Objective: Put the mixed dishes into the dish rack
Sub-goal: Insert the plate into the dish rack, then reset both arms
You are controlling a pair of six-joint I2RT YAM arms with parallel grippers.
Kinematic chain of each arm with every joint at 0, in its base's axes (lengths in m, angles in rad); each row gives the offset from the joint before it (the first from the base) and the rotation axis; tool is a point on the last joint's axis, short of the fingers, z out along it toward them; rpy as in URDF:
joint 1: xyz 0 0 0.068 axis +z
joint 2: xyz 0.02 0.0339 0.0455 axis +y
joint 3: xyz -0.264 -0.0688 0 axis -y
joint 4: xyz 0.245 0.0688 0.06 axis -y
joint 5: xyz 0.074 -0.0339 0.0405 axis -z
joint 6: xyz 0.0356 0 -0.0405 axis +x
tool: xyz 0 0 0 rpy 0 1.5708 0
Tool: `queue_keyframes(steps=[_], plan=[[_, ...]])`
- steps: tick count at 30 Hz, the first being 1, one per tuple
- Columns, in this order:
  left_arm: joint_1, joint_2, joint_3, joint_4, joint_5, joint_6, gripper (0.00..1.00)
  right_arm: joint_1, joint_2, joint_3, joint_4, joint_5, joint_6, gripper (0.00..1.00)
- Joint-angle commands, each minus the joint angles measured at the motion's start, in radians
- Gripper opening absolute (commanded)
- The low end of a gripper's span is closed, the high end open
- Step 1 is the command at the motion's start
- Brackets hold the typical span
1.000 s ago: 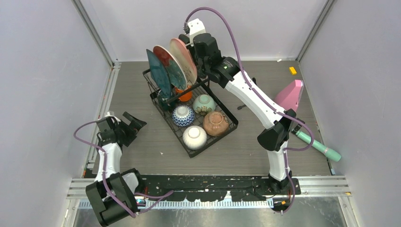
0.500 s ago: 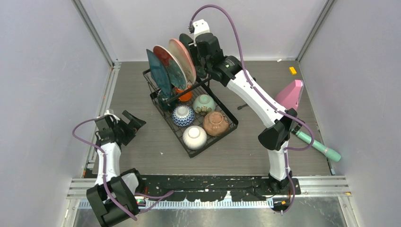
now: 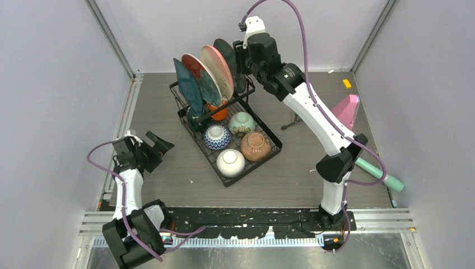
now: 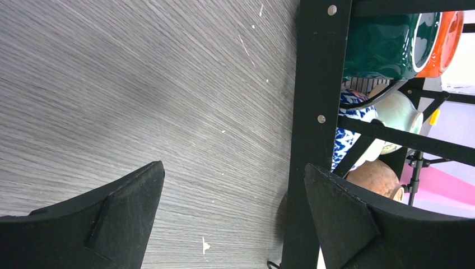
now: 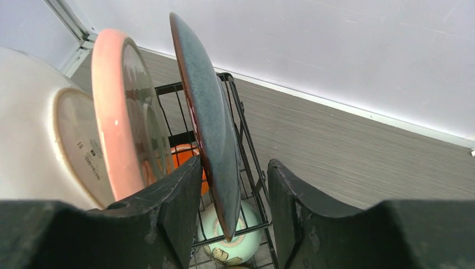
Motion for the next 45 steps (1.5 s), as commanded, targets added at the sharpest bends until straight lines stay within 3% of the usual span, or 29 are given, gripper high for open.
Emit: queue_keyframes(steps=[1, 6, 15, 18, 27, 31, 35, 40, 45], plan=[[-0.004, -0.034, 0.05, -0.009, 0.058, -0.027, 1.0, -0.01, -0.114, -0.041, 0.039, -0.015, 0.032, 0.52], [-0.004, -0.052, 0.085, -0.065, 0.065, -0.024, 1.0, -0.028, -0.245, -0.179, 0.099, -0.004, 0.06, 0.52], [-0.005, -0.062, 0.175, -0.171, 0.12, 0.028, 1.0, -0.164, -0.6, -0.725, 0.237, 0.023, 0.205, 0.54], [-0.026, -0.087, 0.239, -0.255, 0.008, 0.068, 1.0, -0.266, -0.695, -0.845, 0.187, -0.044, 0.262, 0.55], [-0.203, -0.212, 0.46, -0.368, -0.366, 0.1, 1.0, -0.529, -0.733, -0.9, 0.013, -0.268, 0.313, 0.56], [-0.397, -0.163, 0.605, -0.455, -0.534, 0.102, 1.0, -0.629, -0.721, -0.893, -0.025, -0.353, 0.355, 0.56], [-0.588, -0.098, 0.726, -0.543, -0.722, 0.142, 1.0, -0.639, -0.71, -0.874, -0.028, -0.409, 0.383, 0.56], [-0.598, -0.125, 0.719, -0.474, -0.723, 0.178, 1.0, -0.64, -0.734, -0.873, -0.027, -0.387, 0.379, 0.57], [-0.598, -0.153, 0.724, -0.469, -0.82, 0.231, 1.0, -0.639, -0.784, -0.913, -0.021, -0.317, 0.376, 0.58]])
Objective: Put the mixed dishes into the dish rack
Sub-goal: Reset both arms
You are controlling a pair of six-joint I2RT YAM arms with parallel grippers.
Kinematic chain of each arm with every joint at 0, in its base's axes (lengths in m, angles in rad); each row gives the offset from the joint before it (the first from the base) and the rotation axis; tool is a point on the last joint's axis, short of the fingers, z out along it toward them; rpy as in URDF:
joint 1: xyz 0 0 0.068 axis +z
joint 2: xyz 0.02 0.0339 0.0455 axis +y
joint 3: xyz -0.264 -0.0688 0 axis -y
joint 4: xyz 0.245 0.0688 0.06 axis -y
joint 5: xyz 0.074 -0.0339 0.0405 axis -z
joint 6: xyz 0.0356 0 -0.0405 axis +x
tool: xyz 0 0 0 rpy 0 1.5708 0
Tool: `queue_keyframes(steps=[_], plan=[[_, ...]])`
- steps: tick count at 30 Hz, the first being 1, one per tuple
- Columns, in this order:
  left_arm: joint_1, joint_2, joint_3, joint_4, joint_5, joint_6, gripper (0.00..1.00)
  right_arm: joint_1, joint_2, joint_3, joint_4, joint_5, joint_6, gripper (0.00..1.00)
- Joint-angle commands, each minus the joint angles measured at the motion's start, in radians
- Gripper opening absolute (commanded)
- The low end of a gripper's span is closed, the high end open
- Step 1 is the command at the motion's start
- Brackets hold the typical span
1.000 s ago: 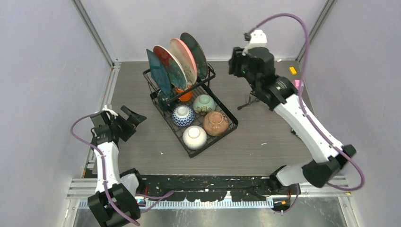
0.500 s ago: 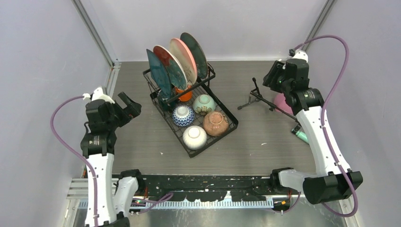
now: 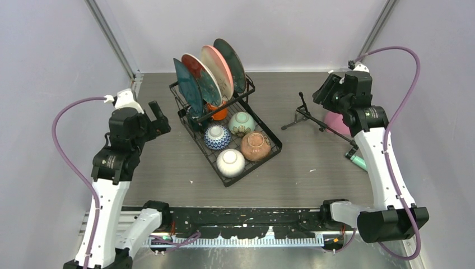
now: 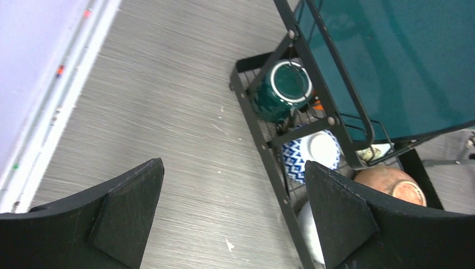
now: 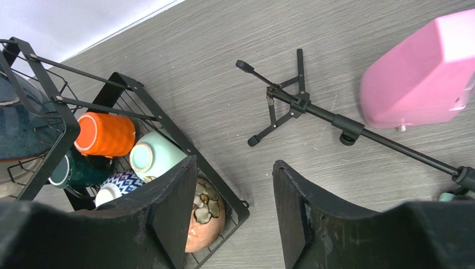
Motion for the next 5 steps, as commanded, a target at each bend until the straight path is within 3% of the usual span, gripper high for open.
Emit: queue_keyframes(steps=[1, 5], plan=[[-0.005, -0.027, 0.022, 0.007, -0.117, 0.064, 1.0, -0.001, -0.076, -0.013, 0.027, 0.042, 0.012, 0.58], [-0.005, 0.001, 0.045, 0.0, -0.122, 0.054, 1.0, -0.001, -0.095, -0.03, 0.029, 0.038, 0.038, 0.58]])
